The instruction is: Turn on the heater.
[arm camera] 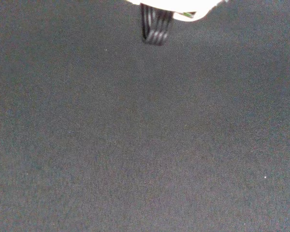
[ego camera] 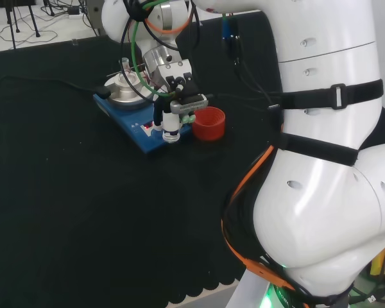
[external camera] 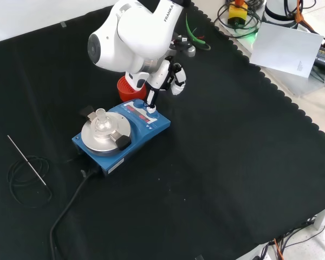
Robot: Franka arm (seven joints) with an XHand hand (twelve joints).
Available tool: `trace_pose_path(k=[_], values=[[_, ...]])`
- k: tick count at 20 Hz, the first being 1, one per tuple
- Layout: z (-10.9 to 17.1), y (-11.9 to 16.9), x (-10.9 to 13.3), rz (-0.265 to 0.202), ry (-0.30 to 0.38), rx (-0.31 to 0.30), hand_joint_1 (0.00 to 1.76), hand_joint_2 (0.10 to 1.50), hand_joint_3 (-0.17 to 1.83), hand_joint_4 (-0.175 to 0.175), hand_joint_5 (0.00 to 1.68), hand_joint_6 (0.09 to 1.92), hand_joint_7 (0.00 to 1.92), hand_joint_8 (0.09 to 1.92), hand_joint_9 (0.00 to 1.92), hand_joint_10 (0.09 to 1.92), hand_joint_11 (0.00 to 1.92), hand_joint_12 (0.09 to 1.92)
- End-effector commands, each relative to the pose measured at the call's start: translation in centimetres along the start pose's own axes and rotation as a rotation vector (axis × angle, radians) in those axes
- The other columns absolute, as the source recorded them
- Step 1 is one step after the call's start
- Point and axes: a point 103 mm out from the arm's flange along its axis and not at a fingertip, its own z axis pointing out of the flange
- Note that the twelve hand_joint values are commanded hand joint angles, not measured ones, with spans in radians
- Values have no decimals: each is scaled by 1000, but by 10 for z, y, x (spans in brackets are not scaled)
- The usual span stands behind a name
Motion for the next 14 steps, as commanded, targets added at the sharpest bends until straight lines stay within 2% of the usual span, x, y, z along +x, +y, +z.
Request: trace_pose_path(k=[1, 8, 14], values=[[-2, -2, 2, -6, -2, -1, 1407, 727, 983, -29, 267, 248, 1638, 1452, 1760, 1549, 1603, 1609], [-28, -24, 5, -10, -3, -47, 1406, 727, 984, -29, 275, 250, 1638, 1453, 1760, 1549, 1603, 1609], [-35, -32, -1, 0, 2, -64, 1406, 727, 985, -29, 279, 251, 1638, 1453, 1760, 1551, 1604, 1608]])
